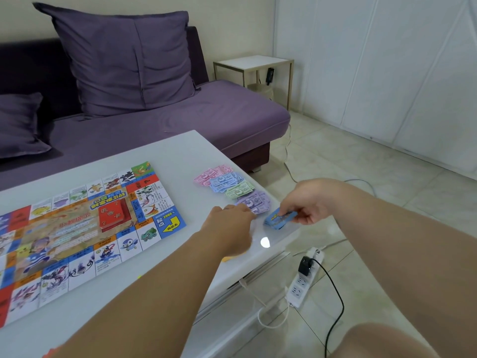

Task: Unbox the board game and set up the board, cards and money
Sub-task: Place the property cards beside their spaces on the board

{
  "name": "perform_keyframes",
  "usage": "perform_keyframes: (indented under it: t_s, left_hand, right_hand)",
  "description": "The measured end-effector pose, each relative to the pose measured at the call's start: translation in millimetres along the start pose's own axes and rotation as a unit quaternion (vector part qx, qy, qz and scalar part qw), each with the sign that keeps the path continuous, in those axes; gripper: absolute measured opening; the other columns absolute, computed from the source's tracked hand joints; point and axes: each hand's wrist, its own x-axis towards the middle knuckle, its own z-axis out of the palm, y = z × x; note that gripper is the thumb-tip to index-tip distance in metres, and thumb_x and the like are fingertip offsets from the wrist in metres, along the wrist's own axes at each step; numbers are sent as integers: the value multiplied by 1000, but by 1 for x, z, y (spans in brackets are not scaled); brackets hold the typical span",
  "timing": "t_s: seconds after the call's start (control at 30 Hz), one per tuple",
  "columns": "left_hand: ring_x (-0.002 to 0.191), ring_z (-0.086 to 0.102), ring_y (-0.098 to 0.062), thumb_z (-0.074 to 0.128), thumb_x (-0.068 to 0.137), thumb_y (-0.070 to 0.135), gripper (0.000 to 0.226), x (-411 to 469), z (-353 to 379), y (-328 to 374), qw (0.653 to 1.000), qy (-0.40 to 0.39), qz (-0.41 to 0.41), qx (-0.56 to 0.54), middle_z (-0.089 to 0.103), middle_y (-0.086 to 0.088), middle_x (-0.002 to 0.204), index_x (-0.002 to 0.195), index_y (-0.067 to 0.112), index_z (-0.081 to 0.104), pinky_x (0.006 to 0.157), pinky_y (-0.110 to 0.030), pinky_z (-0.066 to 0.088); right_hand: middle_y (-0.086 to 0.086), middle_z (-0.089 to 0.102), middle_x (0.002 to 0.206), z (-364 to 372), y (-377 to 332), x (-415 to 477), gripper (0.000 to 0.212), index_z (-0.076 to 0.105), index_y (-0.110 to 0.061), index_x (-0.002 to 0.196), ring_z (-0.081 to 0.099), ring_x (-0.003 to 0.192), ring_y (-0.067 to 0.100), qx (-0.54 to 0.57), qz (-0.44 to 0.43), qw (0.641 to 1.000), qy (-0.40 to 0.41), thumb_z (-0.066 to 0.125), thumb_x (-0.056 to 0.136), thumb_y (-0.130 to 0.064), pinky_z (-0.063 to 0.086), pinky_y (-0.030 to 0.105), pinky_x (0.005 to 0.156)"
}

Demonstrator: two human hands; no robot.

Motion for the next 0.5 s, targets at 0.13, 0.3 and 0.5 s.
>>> perform_keyframes:
  t_s: [0.13, 0.3, 0.5]
  left_hand:
    - [131, 36, -19, 47, 90, 21, 52, 0, -3, -1, 999, 7, -12, -33, 36, 7, 147, 141, 28, 38, 106, -36, 28]
    - [124, 44, -18, 46, 91, 10, 48, -20, -14, -15, 968, 82, -135, -196, 42, 2, 142, 136, 28, 45, 99, -33, 38]
    - [106, 52, -21, 46, 91, -2, 43, -59, -19, -24, 682, 110, -331, -642, 53, -8, 125, 131, 12, 51, 92, -36, 48]
  right_hand:
    - [2, 53, 64, -7, -1, -18, 14, 52, -8, 74, 49, 53, 8, -18, -58, 997, 49, 55, 88, -4, 34, 17, 54]
    - [4, 51, 62, 9, -14, -30, 15, 58, -9, 69, 49, 52, 11, 22, -166, 982, 84, 66, 81, -3, 40, 19, 49]
    - [1, 46, 58, 79, -19, -21, 21, 60, -8, 63, 41, 51, 13, -27, -247, 964, 98, 67, 83, -11, 32, 22, 50]
